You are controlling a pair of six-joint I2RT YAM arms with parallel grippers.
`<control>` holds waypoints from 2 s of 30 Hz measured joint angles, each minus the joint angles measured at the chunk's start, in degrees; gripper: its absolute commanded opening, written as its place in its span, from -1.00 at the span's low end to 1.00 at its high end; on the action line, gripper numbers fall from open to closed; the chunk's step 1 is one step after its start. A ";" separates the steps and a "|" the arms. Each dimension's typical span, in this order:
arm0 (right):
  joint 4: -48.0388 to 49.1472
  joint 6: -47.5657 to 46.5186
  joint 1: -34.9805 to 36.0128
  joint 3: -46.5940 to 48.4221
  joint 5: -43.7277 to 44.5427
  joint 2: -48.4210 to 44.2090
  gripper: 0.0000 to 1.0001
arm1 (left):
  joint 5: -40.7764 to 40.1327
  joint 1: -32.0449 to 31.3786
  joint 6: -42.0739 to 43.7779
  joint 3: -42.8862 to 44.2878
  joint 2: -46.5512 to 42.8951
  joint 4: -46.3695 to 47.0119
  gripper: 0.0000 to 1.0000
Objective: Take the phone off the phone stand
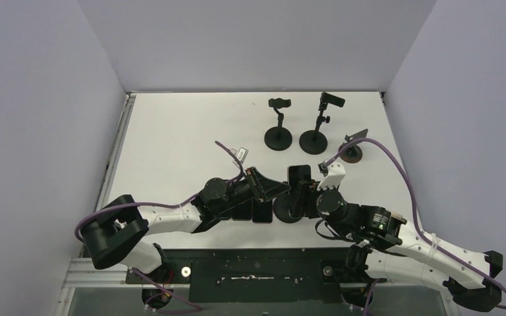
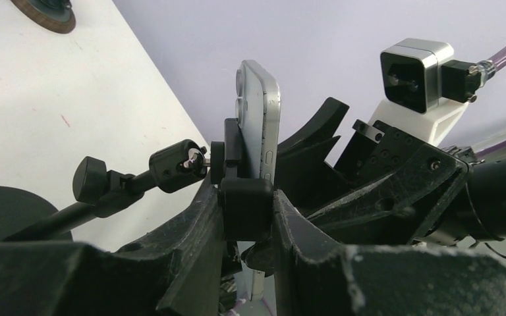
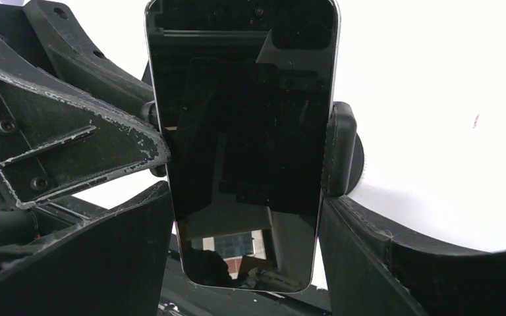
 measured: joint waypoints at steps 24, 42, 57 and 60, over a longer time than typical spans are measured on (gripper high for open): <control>4.94 -4.26 -0.76 -4.85 -4.39 -7.28 -1.00 | 1.53 0.22 -6.56 -3.48 4.68 13.42 -1.00; 6.03 -8.26 -1.55 -6.36 -8.28 -11.04 -1.00 | 2.91 0.22 -6.91 -3.52 5.64 15.26 -1.00; 5.18 -9.09 -1.81 -6.19 -9.01 -11.93 -1.00 | 3.89 0.22 -4.92 -2.97 5.64 14.45 -1.00; 5.16 -9.22 -1.90 -6.19 -9.05 -11.93 -1.00 | 4.04 0.22 -4.66 -2.75 5.64 14.16 -1.00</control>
